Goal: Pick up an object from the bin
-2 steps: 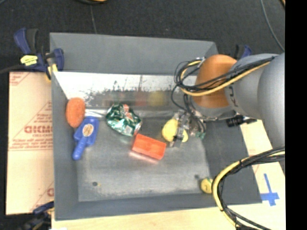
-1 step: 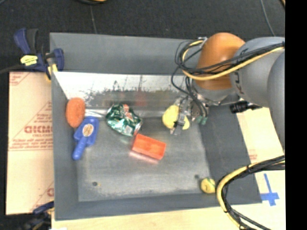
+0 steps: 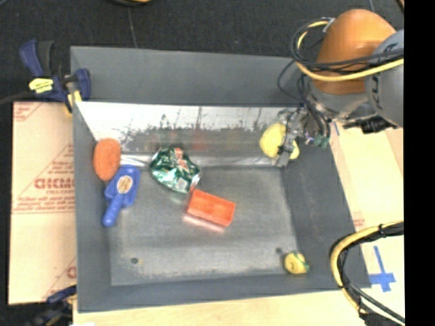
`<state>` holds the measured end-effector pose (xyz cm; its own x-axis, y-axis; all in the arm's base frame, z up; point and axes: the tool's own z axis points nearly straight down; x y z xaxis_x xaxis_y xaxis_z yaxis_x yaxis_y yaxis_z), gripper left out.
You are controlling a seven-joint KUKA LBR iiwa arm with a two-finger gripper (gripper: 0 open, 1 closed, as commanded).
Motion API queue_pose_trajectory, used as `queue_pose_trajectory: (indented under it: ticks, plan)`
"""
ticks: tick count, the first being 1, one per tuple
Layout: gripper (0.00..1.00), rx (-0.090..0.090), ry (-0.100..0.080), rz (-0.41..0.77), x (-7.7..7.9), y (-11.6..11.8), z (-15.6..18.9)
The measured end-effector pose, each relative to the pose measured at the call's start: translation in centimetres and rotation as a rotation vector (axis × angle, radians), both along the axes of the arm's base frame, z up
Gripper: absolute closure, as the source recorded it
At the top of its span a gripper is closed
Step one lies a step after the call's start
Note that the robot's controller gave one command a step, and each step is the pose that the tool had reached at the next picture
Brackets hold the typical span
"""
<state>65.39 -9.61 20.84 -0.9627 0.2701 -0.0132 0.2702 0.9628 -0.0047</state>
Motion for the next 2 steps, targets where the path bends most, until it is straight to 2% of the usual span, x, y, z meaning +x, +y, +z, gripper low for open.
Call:
queue_pose_trajectory:
  ticks: [1,2]
  plan:
    - [1.00,0.008,-0.004,0.026,0.2,3.6,5.7]
    - [1.00,0.005,0.001,0.042,0.1,3.6,-1.8]
